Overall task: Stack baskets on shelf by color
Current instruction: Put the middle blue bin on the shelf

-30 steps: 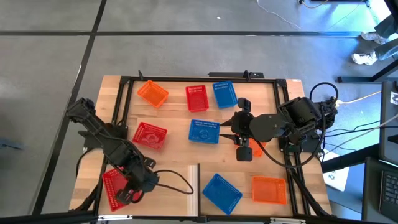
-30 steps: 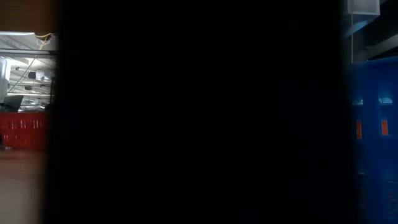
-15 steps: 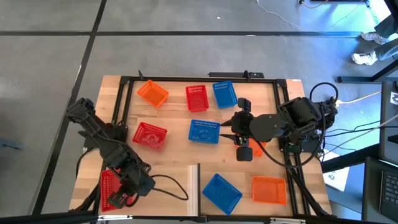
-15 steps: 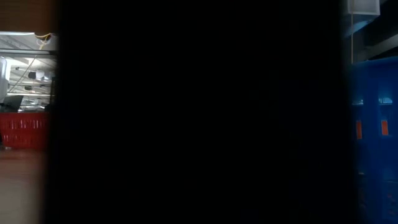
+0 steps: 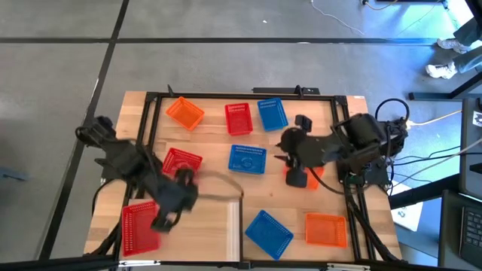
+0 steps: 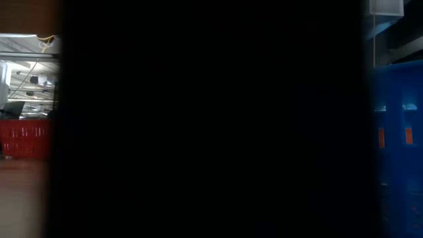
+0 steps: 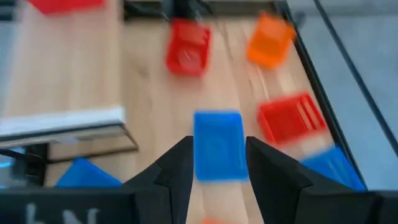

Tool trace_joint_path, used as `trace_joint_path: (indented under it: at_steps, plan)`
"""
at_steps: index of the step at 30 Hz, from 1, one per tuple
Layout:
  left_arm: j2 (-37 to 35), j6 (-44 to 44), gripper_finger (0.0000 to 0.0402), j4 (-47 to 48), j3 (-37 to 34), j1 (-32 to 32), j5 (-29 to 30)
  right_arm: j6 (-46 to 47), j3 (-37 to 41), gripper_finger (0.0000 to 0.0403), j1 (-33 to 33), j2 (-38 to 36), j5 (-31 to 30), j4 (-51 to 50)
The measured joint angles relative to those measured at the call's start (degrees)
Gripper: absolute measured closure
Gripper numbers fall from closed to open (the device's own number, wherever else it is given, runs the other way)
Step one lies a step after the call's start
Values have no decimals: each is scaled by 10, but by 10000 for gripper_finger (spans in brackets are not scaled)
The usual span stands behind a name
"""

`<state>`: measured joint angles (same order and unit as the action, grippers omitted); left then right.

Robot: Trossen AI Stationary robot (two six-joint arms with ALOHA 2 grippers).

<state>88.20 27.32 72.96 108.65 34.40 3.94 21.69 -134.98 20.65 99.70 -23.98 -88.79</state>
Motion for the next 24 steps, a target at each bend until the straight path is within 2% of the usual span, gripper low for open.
trace_joint_path:
  at_steps: [3,6,9,15,19,24]
  plan:
    - [0,57,401,52,30,-33,95,30,19,257,-44,-2,76,-8]
    - [0,95,401,104,42,-68,148,-21,44,257,-86,2,152,-3]
    - [-2,100,401,150,43,-100,163,-72,87,257,-120,4,190,-8]
    - [-13,61,401,171,39,-165,177,-136,208,257,-159,4,191,10]
    - [-26,25,401,171,40,-209,176,-209,304,257,-170,5,200,84]
    - [-39,-10,401,170,40,-246,173,-256,425,257,-186,5,248,250]
